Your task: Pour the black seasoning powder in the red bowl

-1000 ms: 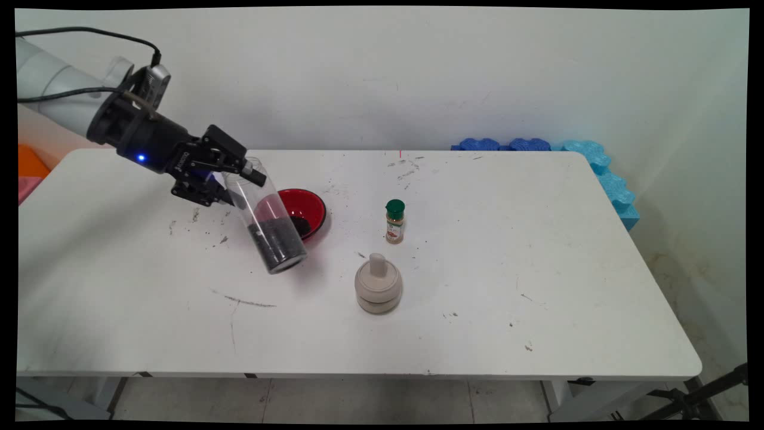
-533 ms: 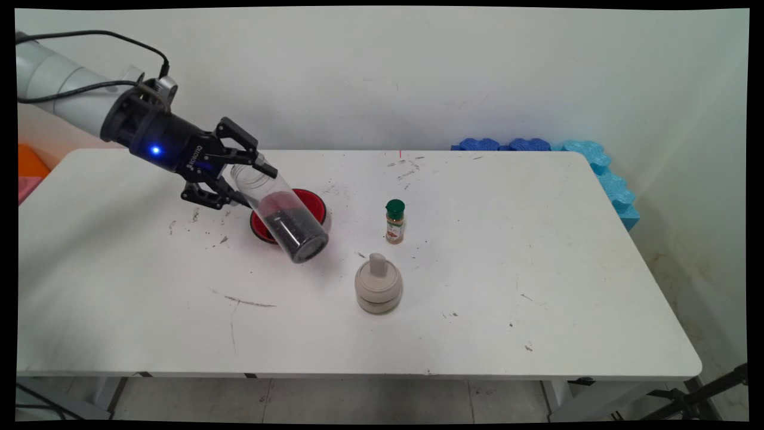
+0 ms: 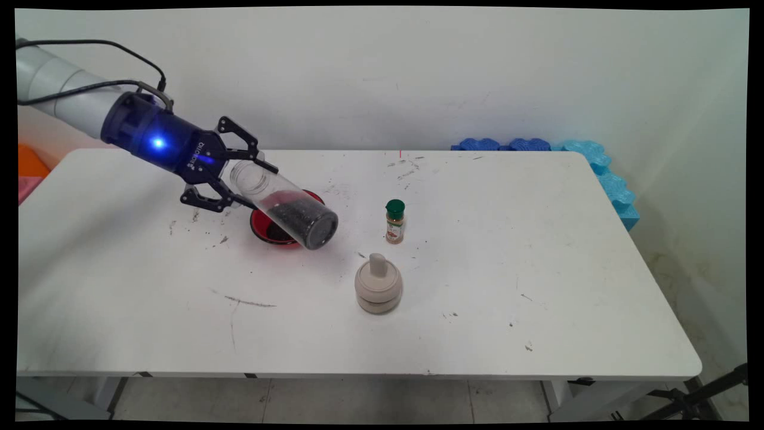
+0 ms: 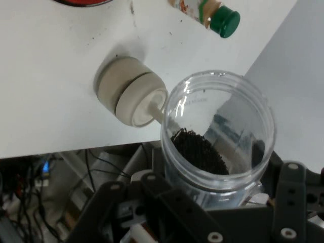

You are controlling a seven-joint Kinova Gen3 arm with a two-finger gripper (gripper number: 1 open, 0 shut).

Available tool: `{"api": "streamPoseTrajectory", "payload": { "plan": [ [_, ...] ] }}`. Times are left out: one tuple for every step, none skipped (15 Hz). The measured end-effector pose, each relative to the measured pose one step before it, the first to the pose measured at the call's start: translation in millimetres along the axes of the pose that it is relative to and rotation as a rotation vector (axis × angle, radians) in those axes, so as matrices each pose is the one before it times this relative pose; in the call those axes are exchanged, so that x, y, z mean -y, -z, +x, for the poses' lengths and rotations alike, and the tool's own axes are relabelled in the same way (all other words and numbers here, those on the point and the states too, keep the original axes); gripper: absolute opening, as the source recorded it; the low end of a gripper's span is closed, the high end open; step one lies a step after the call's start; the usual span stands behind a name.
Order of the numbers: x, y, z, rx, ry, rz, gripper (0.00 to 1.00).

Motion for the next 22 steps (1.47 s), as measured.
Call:
{"api": "streamPoseTrajectory", "payload": {
  "plan": [
    [1.13, 0.55, 1.45, 0.00055, 0.02741, -0.00276, 0.00],
    [1.05, 0.52, 1.81, -0.00002, 0.02795, -0.00300, 0.00],
    [0.51, 0.28, 1.02, -0.00006, 0.01460, -0.00168, 0.00],
    [0.57, 0.23, 1.64, -0.00062, 0.02081, -0.00288, 0.00],
    [0.41, 0.07, 1.71, -0.00097, 0.02263, -0.00346, 0.00],
    [0.10, 0.01, 1.33, -0.00076, 0.01904, -0.00350, 0.00],
    [0.10, -0.08, 1.32, -0.00032, 0.02696, -0.00588, 0.00],
    [-0.16, -0.26, 0.87, 0.00083, 0.02106, -0.00479, 0.00],
    [-0.31, -0.36, 0.91, 0.00202, 0.02488, -0.00594, 0.00],
    [-0.42, -0.28, 0.69, 0.00204, 0.02141, -0.00551, 0.00],
    [-0.60, -0.36, 0.63, 0.00268, 0.02322, -0.00607, 0.00],
    [-0.50, -0.34, 0.50, 0.00242, 0.01898, -0.00527, 0.00],
    [-0.96, -0.33, 0.72, 0.00221, 0.02521, -0.00858, 0.00],
    [-0.56, -0.19, 0.39, 0.00137, 0.01389, -0.00449, 0.00],
    [-0.79, -0.33, 0.85, 0.00183, 0.01984, -0.00532, 0.00],
    [-0.72, -0.28, 1.09, 0.00192, 0.02031, -0.00499, 0.00],
    [-0.49, -0.35, 1.00, 0.00173, 0.01547, -0.00310, 0.00],
    [-0.77, -0.33, 1.18, 0.00198, 0.01619, -0.00438, 0.00],
    [-0.83, -0.43, 1.16, 0.00165, 0.01548, -0.00396, 0.00],
    [-0.75, -0.40, 1.02, 0.00140, 0.01470, -0.00414, 0.00],
    [-0.59, -0.40, 0.85, 0.00124, 0.01195, -0.00300, 0.00],
    [-0.34, -0.21, 0.49, 0.00095, 0.00772, -0.00209, 0.00]
  ]
}}
